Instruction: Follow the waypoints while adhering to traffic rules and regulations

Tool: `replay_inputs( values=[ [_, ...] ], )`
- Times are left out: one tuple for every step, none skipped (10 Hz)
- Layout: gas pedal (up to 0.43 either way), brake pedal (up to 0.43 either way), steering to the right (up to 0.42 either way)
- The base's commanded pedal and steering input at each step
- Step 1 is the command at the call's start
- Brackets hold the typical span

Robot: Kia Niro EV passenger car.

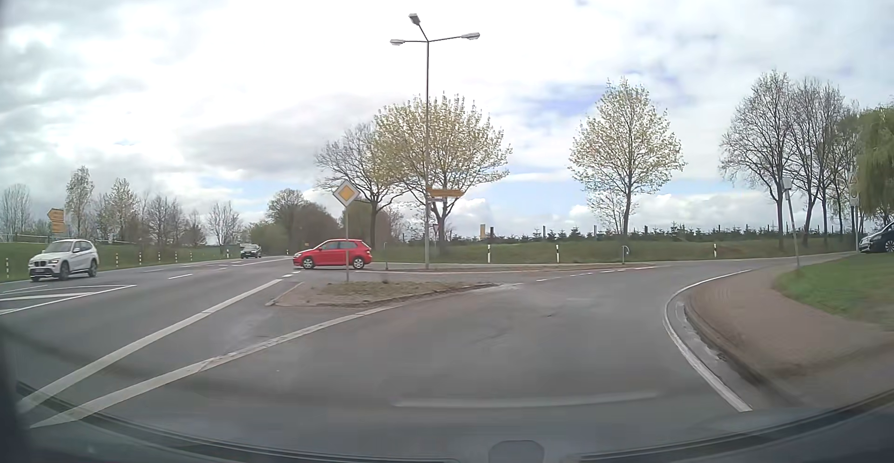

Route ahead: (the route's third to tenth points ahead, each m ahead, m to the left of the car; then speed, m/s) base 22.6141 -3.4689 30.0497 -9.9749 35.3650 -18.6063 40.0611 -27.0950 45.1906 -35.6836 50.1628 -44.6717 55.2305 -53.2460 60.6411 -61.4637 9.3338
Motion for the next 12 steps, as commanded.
replay_inputs(
  values=[
    [0.0,0.0,0.121],
    [0.0,0.0,0.133],
    [0.0,0.0,0.141],
    [0.0,0.0,0.142],
    [0.039,0.0,0.14],
    [0.039,0.0,0.14],
    [0.039,0.0,0.142],
    [0.039,0.0,0.146],
    [0.039,0.0,0.146],
    [0.039,0.0,0.146],
    [0.039,0.0,0.146],
    [0.039,0.0,0.146]
  ],
)
